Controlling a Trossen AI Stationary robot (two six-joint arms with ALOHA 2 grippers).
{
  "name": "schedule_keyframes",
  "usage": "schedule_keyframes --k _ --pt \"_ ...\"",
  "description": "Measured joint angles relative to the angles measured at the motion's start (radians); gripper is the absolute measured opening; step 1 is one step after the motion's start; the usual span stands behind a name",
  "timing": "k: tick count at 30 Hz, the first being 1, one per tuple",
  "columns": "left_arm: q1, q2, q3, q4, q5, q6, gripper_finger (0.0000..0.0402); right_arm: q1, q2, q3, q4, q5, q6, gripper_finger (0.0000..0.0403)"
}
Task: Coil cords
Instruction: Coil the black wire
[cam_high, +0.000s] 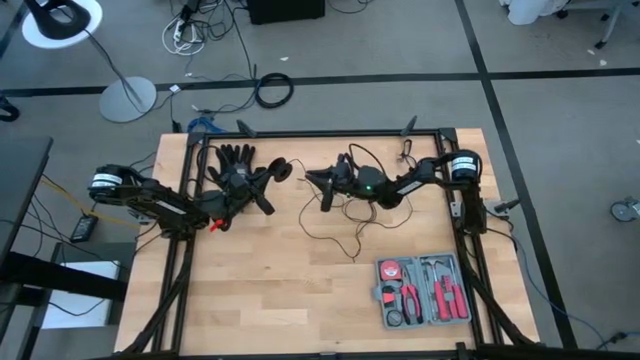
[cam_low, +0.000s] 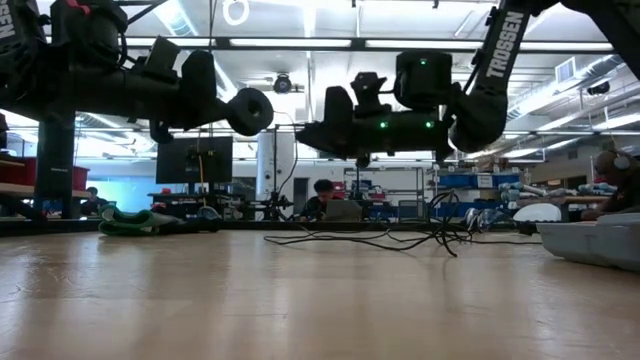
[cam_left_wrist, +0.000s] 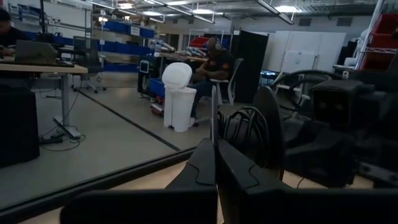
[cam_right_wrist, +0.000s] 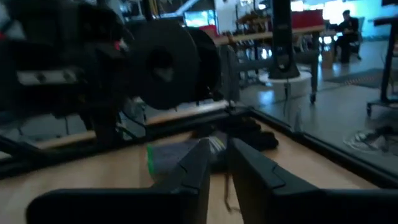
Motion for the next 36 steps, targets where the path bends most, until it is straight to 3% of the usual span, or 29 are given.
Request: schedule_keyframes --k 11,17,22,28,33,36 --pt "0.0 0.0 0.001 0.008 -0.001 0.023 0.0 -0.001 0.0 0.029 -0.098 0.034 -0.033 0.0081" --pt "0.0 0.0 0.001 0.01 -0.001 0.021 0.0 0.003 0.0 0.035 -0.154 0.034 -0.036 0.0011" --pt "0.0 0.0 0.001 0.008 0.014 0.004 0.0 0.006 0.002 0.136 -0.398 0.038 -0.005 0.0002" --pt "0.0 0.0 0.001 -0.009 0.008 -0.032 0.0 0.023 0.005 0.309 -0.704 -0.046 -0.094 0.0001" --pt "0.001 0.0 0.011 -0.025 -0.01 -0.032 0.0 0.038 0.085 0.447 -0.82 -0.213 -0.145 0.0001" --pt "0.0 0.001 0.036 -0.068 -0.008 -0.031 0.0 0.048 0.129 0.51 -0.851 -0.238 -0.165 0.0001"
